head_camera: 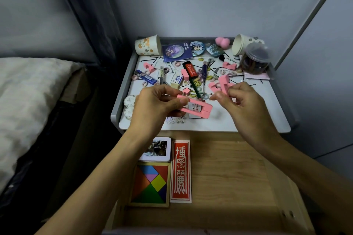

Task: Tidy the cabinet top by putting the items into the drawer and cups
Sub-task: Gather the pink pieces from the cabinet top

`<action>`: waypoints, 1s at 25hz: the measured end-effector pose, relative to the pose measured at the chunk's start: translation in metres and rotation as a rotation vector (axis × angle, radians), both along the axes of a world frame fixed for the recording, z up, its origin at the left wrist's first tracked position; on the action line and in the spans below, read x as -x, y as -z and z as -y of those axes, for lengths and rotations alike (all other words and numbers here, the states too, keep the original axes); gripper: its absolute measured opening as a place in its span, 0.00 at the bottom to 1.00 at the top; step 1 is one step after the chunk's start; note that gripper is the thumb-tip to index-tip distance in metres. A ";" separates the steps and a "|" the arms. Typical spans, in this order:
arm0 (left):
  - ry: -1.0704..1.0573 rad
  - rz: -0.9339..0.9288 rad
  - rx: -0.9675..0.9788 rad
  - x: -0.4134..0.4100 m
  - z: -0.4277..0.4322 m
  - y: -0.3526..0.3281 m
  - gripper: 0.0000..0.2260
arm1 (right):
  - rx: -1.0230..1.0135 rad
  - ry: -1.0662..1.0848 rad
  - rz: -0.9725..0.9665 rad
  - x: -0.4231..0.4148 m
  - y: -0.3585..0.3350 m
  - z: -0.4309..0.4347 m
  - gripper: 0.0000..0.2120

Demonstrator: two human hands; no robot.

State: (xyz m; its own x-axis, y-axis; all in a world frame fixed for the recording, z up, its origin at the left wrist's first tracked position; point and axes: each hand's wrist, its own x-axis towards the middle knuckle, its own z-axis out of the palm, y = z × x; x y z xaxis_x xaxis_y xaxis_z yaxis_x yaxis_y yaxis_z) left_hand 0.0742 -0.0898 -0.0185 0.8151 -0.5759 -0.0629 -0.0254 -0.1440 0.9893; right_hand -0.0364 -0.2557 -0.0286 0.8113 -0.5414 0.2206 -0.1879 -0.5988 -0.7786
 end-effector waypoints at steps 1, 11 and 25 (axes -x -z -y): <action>0.003 0.001 -0.007 0.000 0.000 0.000 0.06 | -0.059 -0.015 -0.002 0.000 -0.002 0.000 0.13; 0.046 -0.052 -0.057 0.001 -0.002 0.005 0.06 | -0.341 -0.139 -0.070 0.001 -0.004 0.005 0.07; 0.130 -0.157 -0.084 0.004 0.001 0.008 0.06 | -0.661 -0.101 0.110 0.001 -0.012 0.002 0.07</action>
State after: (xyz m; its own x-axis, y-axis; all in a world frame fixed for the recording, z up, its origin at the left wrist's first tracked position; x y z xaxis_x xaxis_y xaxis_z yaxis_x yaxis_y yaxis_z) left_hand 0.0700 -0.0909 -0.0260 0.7110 -0.6627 -0.2350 0.1042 -0.2313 0.9673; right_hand -0.0378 -0.2576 -0.0166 0.8570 -0.5133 -0.0461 -0.0544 -0.0011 -0.9985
